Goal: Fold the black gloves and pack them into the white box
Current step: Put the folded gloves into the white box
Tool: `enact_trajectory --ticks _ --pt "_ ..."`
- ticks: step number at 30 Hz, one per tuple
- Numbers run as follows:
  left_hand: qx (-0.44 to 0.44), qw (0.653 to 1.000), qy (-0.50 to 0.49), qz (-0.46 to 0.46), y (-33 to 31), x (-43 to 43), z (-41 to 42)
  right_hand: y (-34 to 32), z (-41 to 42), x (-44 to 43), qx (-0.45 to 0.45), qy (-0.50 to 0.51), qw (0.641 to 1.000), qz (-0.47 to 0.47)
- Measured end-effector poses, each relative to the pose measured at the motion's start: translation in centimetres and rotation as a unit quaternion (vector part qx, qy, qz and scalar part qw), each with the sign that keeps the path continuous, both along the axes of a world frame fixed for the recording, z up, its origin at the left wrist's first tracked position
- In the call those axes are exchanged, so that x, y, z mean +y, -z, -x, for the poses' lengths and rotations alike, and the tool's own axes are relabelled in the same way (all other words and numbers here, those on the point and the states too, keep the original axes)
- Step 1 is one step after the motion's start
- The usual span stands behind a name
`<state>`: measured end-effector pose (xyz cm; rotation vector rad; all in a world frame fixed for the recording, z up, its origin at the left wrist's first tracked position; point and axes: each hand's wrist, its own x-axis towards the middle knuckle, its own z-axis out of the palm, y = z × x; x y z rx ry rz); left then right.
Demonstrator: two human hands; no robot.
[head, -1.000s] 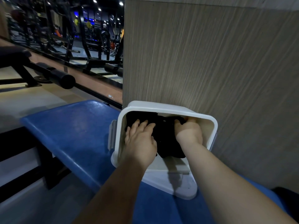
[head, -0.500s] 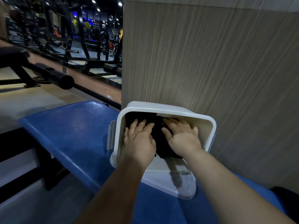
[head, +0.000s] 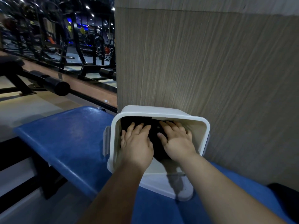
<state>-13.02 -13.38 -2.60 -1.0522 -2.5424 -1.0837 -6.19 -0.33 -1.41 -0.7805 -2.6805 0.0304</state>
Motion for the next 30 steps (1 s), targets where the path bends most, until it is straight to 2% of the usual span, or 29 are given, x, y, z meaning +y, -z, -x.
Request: enact_trajectory --ticks 6,13,17,24,30 --pt "0.021 0.999 -0.004 -0.032 -0.7 0.1 -0.8 -0.8 -1.4 -0.5 0.053 -0.013 0.998 -0.027" --pt "0.012 0.997 0.014 -0.070 -0.5 0.8 -3.4 0.4 -6.8 -0.2 0.170 -0.086 0.981 -0.033" --pt "-0.001 0.997 0.054 -0.052 0.0 2.5 -5.8 1.6 -12.1 0.9 0.196 -0.041 0.980 -0.015" --pt "-0.066 0.978 0.194 -0.032 2.0 7.2 -12.8 5.4 -23.4 4.6 0.143 0.101 0.985 -0.001" --pt "-0.129 0.945 0.297 0.039 4.6 10.9 -19.6 6.5 -31.7 6.9 0.097 0.241 0.965 0.016"
